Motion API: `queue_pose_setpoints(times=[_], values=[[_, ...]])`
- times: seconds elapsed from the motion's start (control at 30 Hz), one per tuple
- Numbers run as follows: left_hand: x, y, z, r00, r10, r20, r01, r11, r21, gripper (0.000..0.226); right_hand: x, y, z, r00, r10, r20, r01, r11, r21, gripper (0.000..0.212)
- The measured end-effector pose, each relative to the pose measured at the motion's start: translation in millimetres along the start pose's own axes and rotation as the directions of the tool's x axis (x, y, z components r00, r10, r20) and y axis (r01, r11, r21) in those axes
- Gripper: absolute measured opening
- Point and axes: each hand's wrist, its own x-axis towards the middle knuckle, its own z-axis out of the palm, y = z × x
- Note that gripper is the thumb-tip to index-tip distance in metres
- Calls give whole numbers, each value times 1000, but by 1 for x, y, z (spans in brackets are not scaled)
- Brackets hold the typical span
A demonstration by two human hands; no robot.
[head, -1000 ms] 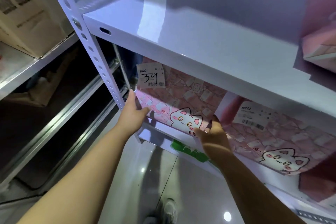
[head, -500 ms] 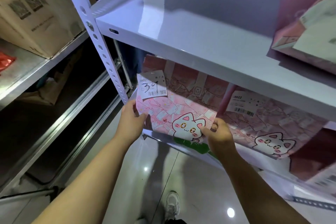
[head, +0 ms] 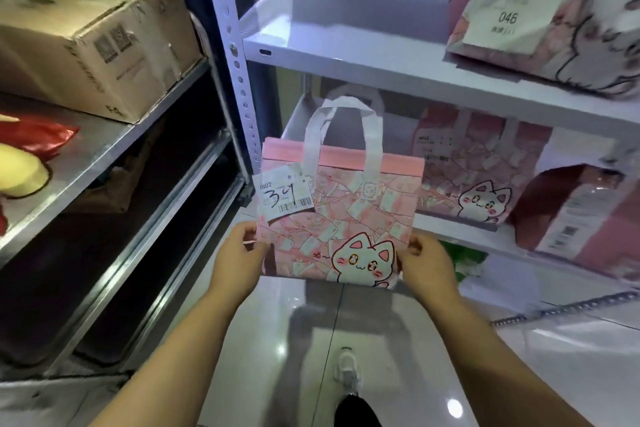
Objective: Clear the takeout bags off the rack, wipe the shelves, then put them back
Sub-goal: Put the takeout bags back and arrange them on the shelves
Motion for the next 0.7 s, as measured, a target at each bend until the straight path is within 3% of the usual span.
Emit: queue_pose_setpoints(times=[0.33,0.7], values=[[-79,15,-80,988,152,-21,-154,980,-130,17,-111,-14,-21,965,-210,-159,220,974,50,9],[-87,139,-115,884,443,-147,-466,860,-210,28,-121,-107,-91,826,-434,-360,504,854,128,10]])
